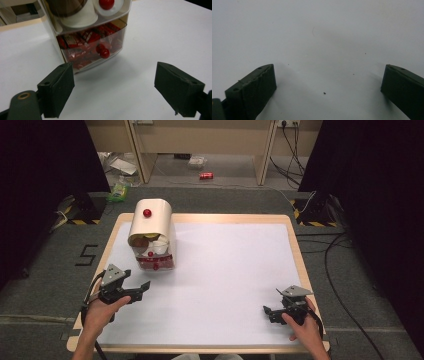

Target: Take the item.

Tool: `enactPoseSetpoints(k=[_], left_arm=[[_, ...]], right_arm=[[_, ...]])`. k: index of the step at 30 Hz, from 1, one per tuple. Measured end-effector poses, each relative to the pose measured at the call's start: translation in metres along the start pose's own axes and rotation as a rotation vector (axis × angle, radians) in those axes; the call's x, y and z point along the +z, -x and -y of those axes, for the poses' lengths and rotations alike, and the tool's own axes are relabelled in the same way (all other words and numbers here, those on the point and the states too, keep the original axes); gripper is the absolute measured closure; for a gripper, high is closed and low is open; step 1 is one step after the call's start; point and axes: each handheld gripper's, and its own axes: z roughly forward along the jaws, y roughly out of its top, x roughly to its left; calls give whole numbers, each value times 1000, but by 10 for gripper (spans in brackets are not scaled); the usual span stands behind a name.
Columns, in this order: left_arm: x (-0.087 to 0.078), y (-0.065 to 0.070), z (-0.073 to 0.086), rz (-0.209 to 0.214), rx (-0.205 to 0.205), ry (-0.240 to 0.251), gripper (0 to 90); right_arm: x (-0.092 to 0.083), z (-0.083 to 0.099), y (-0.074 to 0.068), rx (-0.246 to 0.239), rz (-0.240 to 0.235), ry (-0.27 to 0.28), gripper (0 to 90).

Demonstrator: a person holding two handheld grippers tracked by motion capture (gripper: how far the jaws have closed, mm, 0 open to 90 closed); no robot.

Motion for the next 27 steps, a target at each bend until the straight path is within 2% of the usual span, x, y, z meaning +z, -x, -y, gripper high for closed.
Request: enactPoseSetpoints(k=[8, 12, 16, 27], left_arm=[[-5, 5, -23, 17, 28, 46, 160], [-7, 7, -36, 18, 60, 68, 160], [-5, 9, -47, 23, 59, 96, 161], [7, 14, -65, 29, 93, 101, 168]], right_arm=[[0, 0, 0, 1, 0, -1, 2], [0, 0, -1, 6, 1, -1, 2], [0, 0, 0, 1, 0, -1, 2], [0, 0, 0, 1, 0, -1, 2]])
